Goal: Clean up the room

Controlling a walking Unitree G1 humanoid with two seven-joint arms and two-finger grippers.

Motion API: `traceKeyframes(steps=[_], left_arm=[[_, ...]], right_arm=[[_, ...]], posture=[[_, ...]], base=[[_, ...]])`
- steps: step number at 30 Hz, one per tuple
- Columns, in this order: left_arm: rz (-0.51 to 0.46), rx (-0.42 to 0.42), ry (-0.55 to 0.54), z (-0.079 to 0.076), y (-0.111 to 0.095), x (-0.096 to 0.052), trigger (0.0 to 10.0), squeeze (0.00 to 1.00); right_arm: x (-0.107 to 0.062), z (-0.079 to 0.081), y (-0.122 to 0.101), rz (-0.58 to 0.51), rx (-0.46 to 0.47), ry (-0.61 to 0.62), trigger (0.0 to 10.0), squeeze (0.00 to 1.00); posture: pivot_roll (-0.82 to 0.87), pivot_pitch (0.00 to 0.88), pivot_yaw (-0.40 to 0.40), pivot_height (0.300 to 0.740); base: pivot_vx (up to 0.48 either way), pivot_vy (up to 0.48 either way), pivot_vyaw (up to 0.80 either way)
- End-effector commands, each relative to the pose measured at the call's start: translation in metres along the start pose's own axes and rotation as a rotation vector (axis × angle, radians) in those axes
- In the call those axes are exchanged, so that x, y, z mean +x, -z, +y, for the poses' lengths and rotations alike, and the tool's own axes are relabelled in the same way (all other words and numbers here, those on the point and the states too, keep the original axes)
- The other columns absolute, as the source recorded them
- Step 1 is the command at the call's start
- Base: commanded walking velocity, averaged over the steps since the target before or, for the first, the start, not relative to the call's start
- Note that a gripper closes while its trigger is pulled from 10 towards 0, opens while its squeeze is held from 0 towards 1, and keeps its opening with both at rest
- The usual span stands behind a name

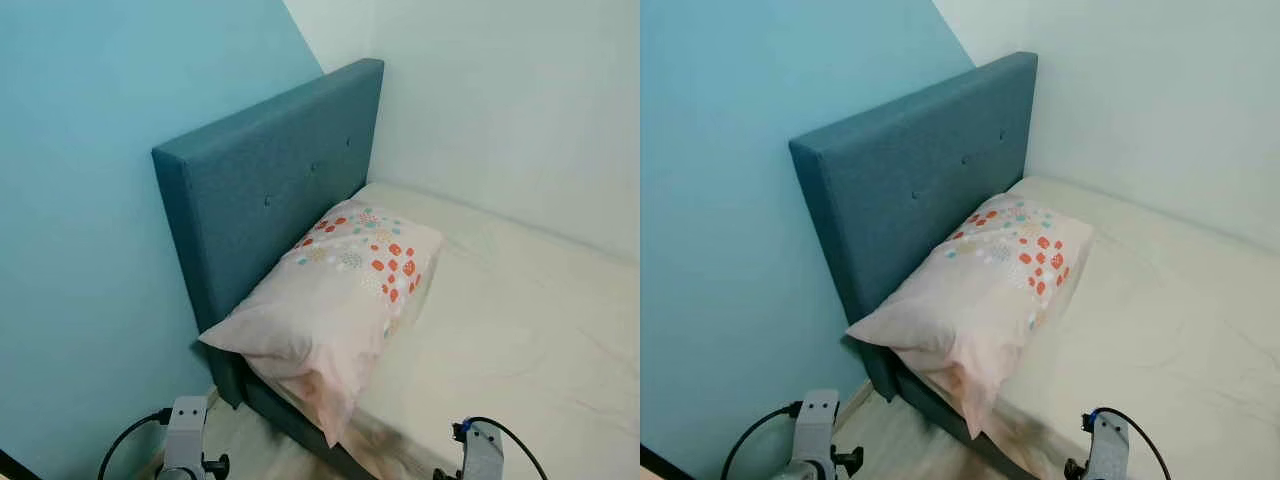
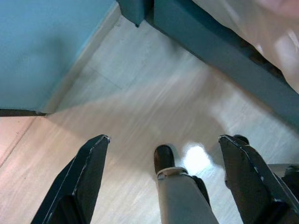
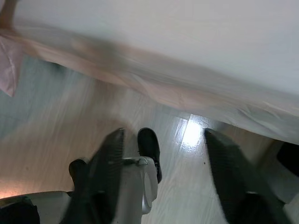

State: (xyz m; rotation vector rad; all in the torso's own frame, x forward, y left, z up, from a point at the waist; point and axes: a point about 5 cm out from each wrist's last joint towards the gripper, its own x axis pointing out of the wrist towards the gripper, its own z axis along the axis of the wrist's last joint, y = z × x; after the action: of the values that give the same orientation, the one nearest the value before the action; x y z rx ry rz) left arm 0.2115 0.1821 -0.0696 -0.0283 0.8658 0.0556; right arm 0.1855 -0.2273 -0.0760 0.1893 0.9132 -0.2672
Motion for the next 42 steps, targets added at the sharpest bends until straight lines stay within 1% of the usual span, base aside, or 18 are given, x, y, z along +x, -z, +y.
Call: traceKeyframes(steps=[1, 3, 7, 20, 23, 24, 25, 26, 31, 34, 42], left_arm=[[0.043, -0.026, 0.001, 0.004, 0.011, -0.002, 10.0, 1.0], [0.054, -0.044, 0.006, 0.005, 0.014, -0.003, 10.0, 1.0], [0.062, -0.053, 0.007, 0.007, 0.016, -0.003, 10.0, 1.0], [0.085, -0.032, 0.012, 0.009, 0.019, -0.004, 10.0, 1.0], [0.092, -0.032, -0.001, 0.01, 0.02, -0.004, 10.0, 1.0], [0.102, -0.016, -0.018, 0.011, 0.022, -0.004, 10.0, 1.0], [0.102, -0.016, -0.018, 0.011, 0.022, -0.004, 10.0, 1.0], [0.106, -0.004, -0.026, 0.012, 0.022, -0.005, 10.0, 0.0], [0.113, 0.012, -0.015, 0.012, 0.023, -0.005, 10.0, 0.0], [0.107, 0.031, -0.021, 0.012, 0.024, -0.005, 10.0, 0.0], [0.106, 0.06, -0.033, 0.014, 0.025, -0.006, 10.0, 0.0]], right_arm=[[-0.001, -0.001, 0.004, -0.01, 0.023, -0.002, 10.0, 1.0], [-0.002, -0.002, 0.006, -0.014, 0.029, -0.005, 10.0, 1.0], [-0.002, -0.002, 0.008, -0.013, 0.035, -0.006, 10.0, 1.0], [-0.003, -0.003, 0.015, 0.009, 0.033, -0.003, 10.0, 1.0], [-0.003, -0.005, 0.017, 0.043, 0.024, 0.015, 10.0, 1.0], [-0.003, -0.005, 0.019, 0.073, 0.012, 0.006, 10.0, 0.0], [-0.003, -0.005, 0.019, 0.073, 0.012, 0.006, 10.0, 0.0], [-0.003, -0.005, 0.02, 0.084, 0.008, 0.0, 10.0, 0.0], [-0.003, -0.006, 0.02, 0.09, 0.004, 0.003, 10.0, 0.0], [-0.004, -0.011, 0.021, 0.111, -0.044, 0.041, 10.0, 0.0], [-0.005, -0.013, 0.026, 0.131, -0.063, 0.062, 10.0, 0.0]], posture=[[-0.01, 0.0, -0.038, 0.74], [-0.01, 0.0, -0.038, 0.74], [-0.01, 0.0, -0.035, 0.74], [-0.01, 0.0, -0.039, 0.74], [-0.01, 0.0, -0.041, 0.74], [-0.01, 0.0, -0.044, 0.74], [-0.01, 0.0, -0.044, 0.74], [-0.01, 0.0, -0.044, 0.74], [-0.02, 0.0, -0.046, 0.74], [-0.01, 0.0, -0.047, 0.74], [-0.02, 0.0, -0.039, 0.74]], base=[[0.0, 0.0, 0.0], [0.0, 0.0, 0.0], [0.0, 0.0, 0.0], [0.0, 0.0, 0.0], [0.0, 0.0, 0.0], [0.0, 0.0, 0.0], [0.0, 0.0, 0.0], [0.0, 0.0, -0.74], [0.0, 0.0, -0.74], [0.0, 0.0, -0.74], [0.0, 0.0, -0.74]])
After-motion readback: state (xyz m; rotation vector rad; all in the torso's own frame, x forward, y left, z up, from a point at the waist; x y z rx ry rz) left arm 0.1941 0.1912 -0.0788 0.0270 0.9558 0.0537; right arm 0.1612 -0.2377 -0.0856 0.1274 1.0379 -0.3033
